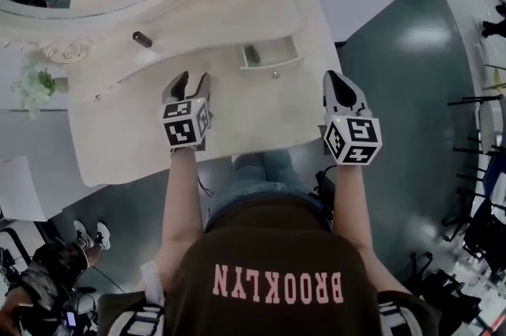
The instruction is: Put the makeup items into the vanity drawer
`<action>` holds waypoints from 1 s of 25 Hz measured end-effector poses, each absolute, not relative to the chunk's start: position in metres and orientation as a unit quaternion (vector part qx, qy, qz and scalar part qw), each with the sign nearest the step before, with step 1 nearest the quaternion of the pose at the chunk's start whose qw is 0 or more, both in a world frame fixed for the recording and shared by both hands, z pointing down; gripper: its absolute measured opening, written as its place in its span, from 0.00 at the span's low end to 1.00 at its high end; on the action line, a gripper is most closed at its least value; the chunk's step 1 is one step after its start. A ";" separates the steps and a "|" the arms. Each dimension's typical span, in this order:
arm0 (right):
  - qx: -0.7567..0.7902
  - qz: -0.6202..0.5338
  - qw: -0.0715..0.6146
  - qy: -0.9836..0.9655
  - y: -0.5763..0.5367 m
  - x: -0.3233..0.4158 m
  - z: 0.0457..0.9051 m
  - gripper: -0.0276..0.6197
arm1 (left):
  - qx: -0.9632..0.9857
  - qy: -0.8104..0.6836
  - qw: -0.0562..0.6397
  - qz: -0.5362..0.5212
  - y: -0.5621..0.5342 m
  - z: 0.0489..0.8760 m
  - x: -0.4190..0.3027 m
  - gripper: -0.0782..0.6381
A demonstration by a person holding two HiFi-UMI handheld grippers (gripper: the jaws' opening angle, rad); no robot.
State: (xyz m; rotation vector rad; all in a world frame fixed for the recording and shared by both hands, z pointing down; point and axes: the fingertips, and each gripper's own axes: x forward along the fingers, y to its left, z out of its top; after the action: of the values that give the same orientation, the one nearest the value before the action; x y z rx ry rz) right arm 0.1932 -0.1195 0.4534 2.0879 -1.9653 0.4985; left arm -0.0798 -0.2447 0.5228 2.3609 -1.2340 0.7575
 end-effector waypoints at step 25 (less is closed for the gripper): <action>0.708 0.210 0.157 -0.656 -0.079 0.166 0.504 0.04 | 0.829 -0.396 0.198 0.341 -0.210 0.592 -0.084 0.27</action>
State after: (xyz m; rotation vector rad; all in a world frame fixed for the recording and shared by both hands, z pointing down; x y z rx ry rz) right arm 0.1658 -0.0790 0.5044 2.0250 -1.8766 0.6023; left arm -0.0838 -0.2100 0.5923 2.3200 -1.1083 0.9544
